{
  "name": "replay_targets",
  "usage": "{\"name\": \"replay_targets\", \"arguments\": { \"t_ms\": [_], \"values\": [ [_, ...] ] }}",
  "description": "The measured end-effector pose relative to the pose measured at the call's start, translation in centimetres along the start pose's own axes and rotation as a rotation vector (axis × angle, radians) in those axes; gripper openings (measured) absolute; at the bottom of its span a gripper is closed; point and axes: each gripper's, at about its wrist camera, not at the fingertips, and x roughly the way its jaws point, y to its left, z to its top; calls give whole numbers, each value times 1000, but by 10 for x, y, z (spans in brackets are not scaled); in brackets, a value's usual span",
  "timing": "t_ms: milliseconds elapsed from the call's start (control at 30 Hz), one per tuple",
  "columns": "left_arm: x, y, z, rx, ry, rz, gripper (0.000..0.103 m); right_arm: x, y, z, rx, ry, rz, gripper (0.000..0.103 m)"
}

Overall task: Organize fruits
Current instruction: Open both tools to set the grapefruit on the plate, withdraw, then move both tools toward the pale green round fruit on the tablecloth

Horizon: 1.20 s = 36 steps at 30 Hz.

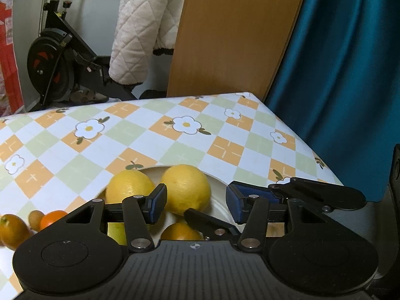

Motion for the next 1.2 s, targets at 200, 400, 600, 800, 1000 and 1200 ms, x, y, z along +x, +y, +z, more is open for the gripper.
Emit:
{"name": "replay_targets", "arguments": {
  "t_ms": [200, 400, 600, 800, 1000, 1200],
  "values": [
    [-16, 7, 0, -3, -26, 13, 54, -12, 13, 5, -18, -16, -2, 50],
    [-34, 15, -3, 4, -48, 31, 54, -21, 36, 10, -42, -30, 7, 50],
    [-55, 30, -8, 9, -66, 58, 54, -25, 64, 12, -63, -34, 29, 50],
    [-73, 53, -15, -14, -76, 95, 54, -27, 89, 11, -77, -36, 52, 50],
    [-87, 73, -21, -36, -86, 122, 54, -27, 112, 11, -95, -44, 70, 50],
    [-98, 89, -25, -57, -96, 149, 54, -26, 128, 11, -118, -42, 79, 50]
  ]
}}
